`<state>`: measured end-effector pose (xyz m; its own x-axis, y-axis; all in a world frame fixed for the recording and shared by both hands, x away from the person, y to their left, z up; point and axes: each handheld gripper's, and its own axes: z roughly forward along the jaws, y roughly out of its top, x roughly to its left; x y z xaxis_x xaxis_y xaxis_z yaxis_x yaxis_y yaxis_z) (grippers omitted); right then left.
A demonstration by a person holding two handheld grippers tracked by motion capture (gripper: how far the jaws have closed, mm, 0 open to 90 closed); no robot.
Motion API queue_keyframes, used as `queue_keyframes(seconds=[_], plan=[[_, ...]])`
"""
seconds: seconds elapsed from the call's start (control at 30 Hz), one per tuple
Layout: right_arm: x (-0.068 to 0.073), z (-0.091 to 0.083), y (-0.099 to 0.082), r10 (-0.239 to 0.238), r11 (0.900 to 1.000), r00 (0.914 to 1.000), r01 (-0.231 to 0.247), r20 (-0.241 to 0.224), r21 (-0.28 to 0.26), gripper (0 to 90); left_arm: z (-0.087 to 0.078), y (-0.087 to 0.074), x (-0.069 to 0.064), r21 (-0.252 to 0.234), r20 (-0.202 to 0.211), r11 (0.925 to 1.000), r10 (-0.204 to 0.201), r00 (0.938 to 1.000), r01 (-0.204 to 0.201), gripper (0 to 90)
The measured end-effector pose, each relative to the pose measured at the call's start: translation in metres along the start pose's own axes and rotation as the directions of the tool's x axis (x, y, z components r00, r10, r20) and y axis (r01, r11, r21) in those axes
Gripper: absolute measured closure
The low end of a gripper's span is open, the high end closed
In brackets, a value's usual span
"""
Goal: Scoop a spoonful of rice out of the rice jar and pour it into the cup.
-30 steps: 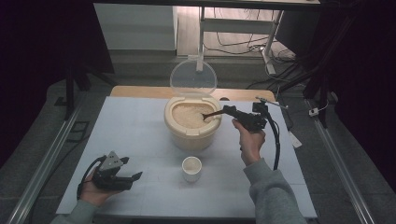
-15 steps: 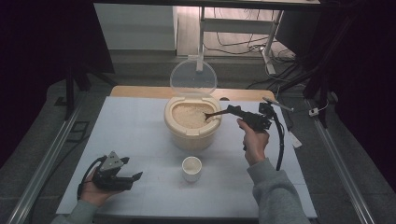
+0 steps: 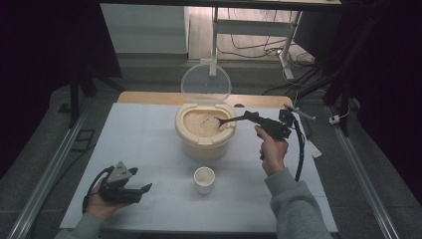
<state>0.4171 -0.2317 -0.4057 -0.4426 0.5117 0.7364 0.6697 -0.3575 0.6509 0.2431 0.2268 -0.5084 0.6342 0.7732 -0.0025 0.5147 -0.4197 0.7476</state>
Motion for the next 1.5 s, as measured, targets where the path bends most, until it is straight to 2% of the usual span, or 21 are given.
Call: queue_keyframes(seconds=[0.33,0.97,1.5], plan=[[-0.001,-0.005,0.003,0.004,0.9999,0.9999,-0.004,-0.011,-0.014,82.4,0.0,0.0,0.0,0.005,-0.001,1.0,0.004,1.0,-0.004,23.9],[-0.007,-0.01,0.004,0.075,0.9966,0.9957,-0.077,-0.054,-0.029,82.4,0.001,0.0,0.0,0.006,-0.004,1.0,0.006,1.0,-0.006,23.9],[-0.003,-0.018,0.002,0.094,0.9954,0.9908,-0.095,-0.097,-0.007,82.4,0.001,0.0,0.001,0.008,-0.005,1.0,0.004,1.0,-0.004,23.9]])
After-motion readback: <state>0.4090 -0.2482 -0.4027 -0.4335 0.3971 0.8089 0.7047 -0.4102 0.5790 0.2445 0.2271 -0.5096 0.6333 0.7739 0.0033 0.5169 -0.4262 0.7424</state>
